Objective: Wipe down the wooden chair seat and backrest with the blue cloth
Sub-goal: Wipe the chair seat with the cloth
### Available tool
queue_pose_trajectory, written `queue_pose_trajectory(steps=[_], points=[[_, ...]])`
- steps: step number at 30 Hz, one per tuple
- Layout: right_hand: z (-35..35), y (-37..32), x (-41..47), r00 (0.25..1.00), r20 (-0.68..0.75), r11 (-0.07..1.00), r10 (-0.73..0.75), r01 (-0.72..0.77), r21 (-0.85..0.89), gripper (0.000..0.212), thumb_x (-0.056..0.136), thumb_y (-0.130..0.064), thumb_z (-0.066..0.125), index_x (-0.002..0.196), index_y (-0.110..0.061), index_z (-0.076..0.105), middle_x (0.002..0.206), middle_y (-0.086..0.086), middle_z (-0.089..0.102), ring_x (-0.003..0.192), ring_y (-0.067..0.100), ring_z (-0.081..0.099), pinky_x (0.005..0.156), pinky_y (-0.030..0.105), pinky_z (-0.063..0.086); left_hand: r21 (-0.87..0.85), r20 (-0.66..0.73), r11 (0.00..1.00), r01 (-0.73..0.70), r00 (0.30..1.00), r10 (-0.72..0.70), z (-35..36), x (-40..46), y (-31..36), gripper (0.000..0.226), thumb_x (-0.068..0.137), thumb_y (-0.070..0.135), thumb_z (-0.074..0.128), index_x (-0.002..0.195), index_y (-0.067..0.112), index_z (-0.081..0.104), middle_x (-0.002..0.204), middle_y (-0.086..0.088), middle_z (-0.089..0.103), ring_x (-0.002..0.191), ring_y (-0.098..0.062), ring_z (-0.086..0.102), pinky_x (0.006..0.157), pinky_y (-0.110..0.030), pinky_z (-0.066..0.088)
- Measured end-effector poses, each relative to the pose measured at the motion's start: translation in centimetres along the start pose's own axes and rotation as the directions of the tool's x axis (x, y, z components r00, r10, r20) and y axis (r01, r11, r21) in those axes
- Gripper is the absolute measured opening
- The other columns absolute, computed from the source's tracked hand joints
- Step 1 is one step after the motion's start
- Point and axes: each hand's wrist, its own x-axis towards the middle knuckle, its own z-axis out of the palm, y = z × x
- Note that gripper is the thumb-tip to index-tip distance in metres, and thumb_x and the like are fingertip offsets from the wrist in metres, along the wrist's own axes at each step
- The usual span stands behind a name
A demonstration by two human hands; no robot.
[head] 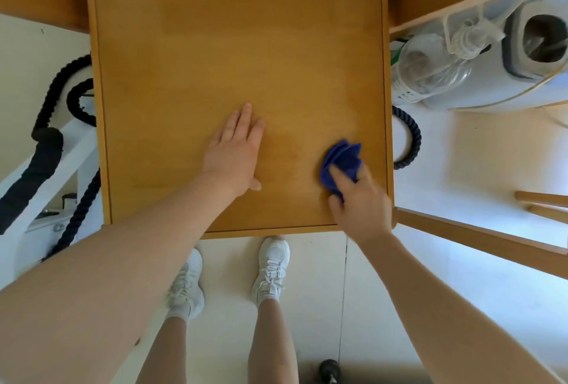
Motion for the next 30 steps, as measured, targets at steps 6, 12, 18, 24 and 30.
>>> queue_pose_trajectory(steps=[6,12,18,24,30], points=[[-1.2,3.6,1.3,0.998,-0.041,0.998,0.049,-0.051,-0.046,0.051,0.087,-0.021,0.054,0.136,-0.032,0.046,0.131,0.011,0.049,0.096,0.033,0.058,0.072,0.037,0.051,-0.039,-0.158,0.999,0.035,0.987,-0.04,1.8,-1.8,0.3,0.098,0.082,0.036,0.067,0.148,0.014,-0.003,0.155,-0.009,-0.003,0.141,-0.027,0.007,0.11,-0.037,0.021],[1.2,-3.5,-1.2,0.961,-0.016,0.956,0.275,-0.272,0.112,0.051,0.089,-0.026,0.047,0.139,-0.033,0.04,0.131,0.01,0.045,0.098,0.033,0.058,0.076,0.035,0.049,-0.167,-0.234,0.985,0.037,0.969,-0.076,4.2,-4.6,-1.9,0.078,0.089,0.041,0.054,0.147,0.013,0.01,0.148,-0.011,0.019,0.13,-0.029,0.029,0.1,-0.039,0.032],[3.4,-8.1,-4.3,0.962,0.148,0.972,-0.231,0.223,0.069,0.053,0.062,-0.024,0.072,0.114,-0.031,0.066,0.098,0.012,0.067,0.06,0.03,0.063,0.043,0.025,0.046,-0.003,-0.005,0.997,-0.078,0.997,0.078,4.2,-5.8,-3.3,0.106,0.075,0.054,0.065,0.148,0.019,-0.004,0.155,-0.008,-0.014,0.143,-0.025,0.001,0.114,-0.038,0.009],[1.7,-1.9,-2.9,0.953,-0.085,0.956,0.292,-0.293,0.003,0.051,0.088,-0.026,0.052,0.137,-0.032,0.044,0.132,0.011,0.046,0.099,0.031,0.056,0.07,0.034,0.049,0.15,-0.018,0.981,-0.125,0.991,0.129,4.4,-6.0,-4.3,0.106,0.077,0.044,0.069,0.148,0.016,-0.005,0.154,-0.008,-0.017,0.143,-0.023,-0.001,0.114,-0.036,0.005],[4.4,-7.6,-4.7,0.998,0.058,0.999,-0.021,0.02,0.025,0.053,0.087,-0.023,0.051,0.138,-0.031,0.042,0.134,0.013,0.046,0.093,0.033,0.058,0.064,0.029,0.044,0.136,-0.012,0.986,-0.093,0.995,0.096,4.3,-6.0,-4.0,0.107,0.076,0.04,0.072,0.148,0.016,-0.003,0.155,-0.008,-0.016,0.143,-0.023,-0.002,0.114,-0.036,0.008]])
